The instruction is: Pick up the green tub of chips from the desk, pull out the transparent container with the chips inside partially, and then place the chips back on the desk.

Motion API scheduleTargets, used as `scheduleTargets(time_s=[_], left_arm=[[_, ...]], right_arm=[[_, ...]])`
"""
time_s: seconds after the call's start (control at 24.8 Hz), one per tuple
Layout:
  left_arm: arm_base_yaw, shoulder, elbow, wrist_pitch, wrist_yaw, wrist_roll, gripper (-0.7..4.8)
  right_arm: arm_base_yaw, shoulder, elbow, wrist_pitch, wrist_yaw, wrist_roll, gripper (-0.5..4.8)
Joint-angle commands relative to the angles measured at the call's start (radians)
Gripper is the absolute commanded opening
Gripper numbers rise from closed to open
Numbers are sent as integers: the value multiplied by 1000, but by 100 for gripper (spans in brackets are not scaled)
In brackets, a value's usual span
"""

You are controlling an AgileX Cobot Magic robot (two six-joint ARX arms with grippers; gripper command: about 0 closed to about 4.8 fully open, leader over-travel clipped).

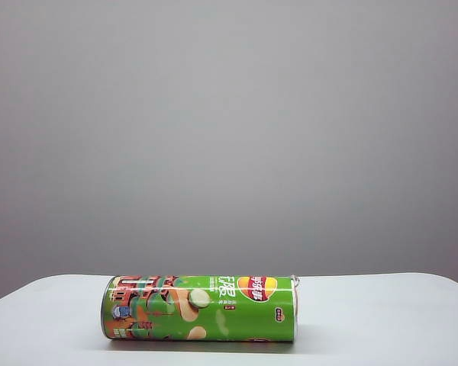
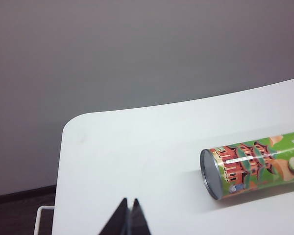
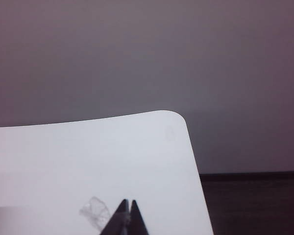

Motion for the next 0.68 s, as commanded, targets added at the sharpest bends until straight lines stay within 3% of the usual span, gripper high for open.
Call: scheduleTargets(time_s=[0.04,0.36,0.44,0.48,0.52,0.68], left_arm=[[0,0,0,42,4,0,-5],[0,0,0,63,4,-5,-5],[0,0,0,68,17,-111,0],[0,0,0,125,72,-306,66],[0,1,0,205,137,-412,117],[0,3,19,309,206,-473,125]], right_arm=[[1,0,-4,-20,-1,-2,-5],[1,0,-4,-57,-1,-2,-5],[1,0,-5,-55,-2,-2,-5],[1,0,-4,-53,-3,-1,-5],[1,0,-5,-50,-5,9,-5],[1,0,-4,-49,-5,34,-5]])
